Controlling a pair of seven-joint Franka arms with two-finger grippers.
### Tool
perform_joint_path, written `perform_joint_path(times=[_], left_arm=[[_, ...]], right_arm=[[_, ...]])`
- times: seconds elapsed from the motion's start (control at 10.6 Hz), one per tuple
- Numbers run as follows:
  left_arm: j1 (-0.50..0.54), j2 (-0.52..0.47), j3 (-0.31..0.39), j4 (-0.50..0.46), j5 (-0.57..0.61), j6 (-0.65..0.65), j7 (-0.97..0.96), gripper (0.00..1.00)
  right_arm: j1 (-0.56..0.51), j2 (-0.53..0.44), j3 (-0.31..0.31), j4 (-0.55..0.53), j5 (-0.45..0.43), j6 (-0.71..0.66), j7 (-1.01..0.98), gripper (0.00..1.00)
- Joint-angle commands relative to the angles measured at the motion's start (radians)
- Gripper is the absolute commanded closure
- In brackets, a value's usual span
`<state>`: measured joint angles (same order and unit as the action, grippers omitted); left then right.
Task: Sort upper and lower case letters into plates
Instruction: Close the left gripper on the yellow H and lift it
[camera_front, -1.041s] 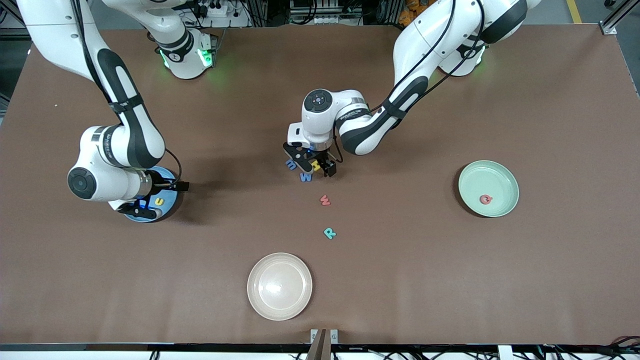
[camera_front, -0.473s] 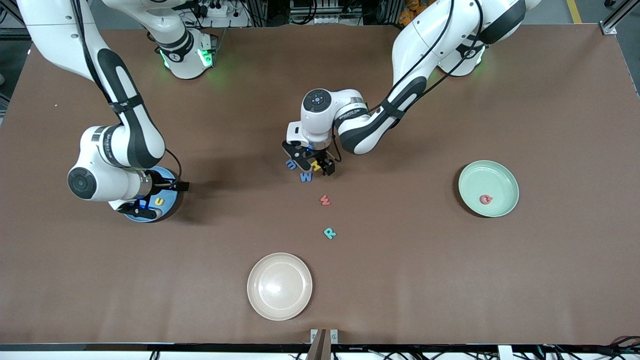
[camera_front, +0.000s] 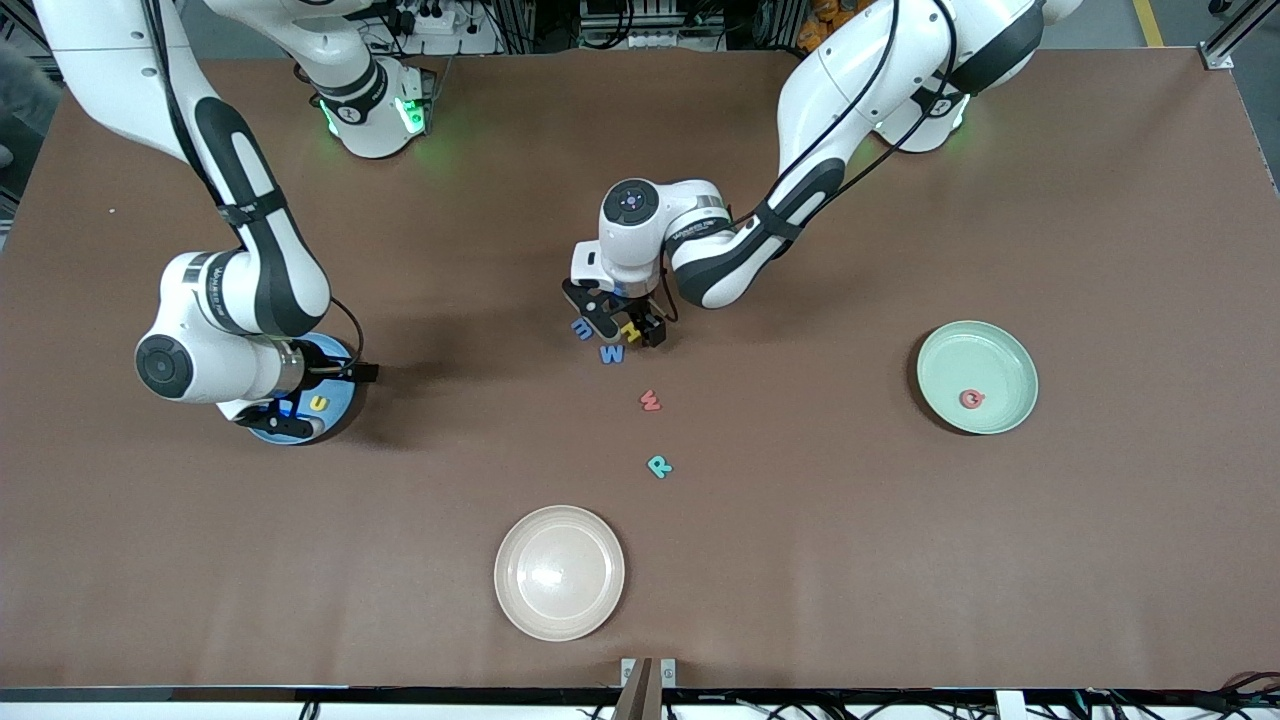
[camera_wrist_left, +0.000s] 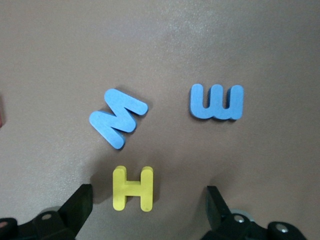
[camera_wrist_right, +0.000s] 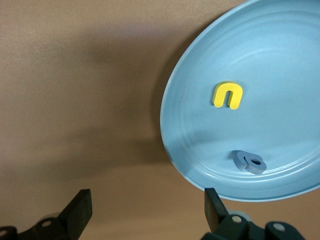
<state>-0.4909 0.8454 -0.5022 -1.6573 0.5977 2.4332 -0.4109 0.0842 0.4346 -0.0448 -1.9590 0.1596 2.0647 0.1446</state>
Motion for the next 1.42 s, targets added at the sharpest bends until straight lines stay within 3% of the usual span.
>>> perform_joint_path(times=[0.0,0.19,0.28,0.38,0.47,0.66,0.85,1.32], left_arm=[[0.000,0.004,0.001,0.010,-0.019,0.006,0.041,0.24],[0.000,0.004,0.001,0.011,-0.019,0.009,0.041,0.25],[0.002,0.004,0.001,0.010,-0.018,0.012,0.041,0.31],[0.002,0.003,0.001,0.010,-0.018,0.010,0.043,0.50],[0.003,0.001,0.001,0.010,-0.019,0.010,0.041,0.59],[0.006,-0.002,0.001,0.010,-0.030,0.010,0.038,0.90],[0.009,-0.006,0.001,0.008,-0.032,0.010,0.034,0.99],[0.093,-0.041,-0.027,0.007,-0.062,-0.003,0.040,1.00]], right_arm=[[0.005,0.006,-0.001,0.012,0.020,-0.011,0.009,0.00],[0.005,0.006,-0.001,0.012,0.020,-0.011,0.009,0.00],[0.005,0.006,-0.001,0.012,0.020,-0.011,0.009,0.00],[0.005,0.006,-0.001,0.012,0.020,-0.011,0.009,0.00],[0.005,0.006,-0.001,0.012,0.020,-0.011,0.009,0.00],[0.005,0.006,-0.001,0.012,0.021,-0.011,0.009,0.00],[0.006,0.006,0.000,0.012,0.020,-0.009,0.009,0.00],[0.121,0.004,0.000,0.014,0.026,-0.003,0.182,0.00]])
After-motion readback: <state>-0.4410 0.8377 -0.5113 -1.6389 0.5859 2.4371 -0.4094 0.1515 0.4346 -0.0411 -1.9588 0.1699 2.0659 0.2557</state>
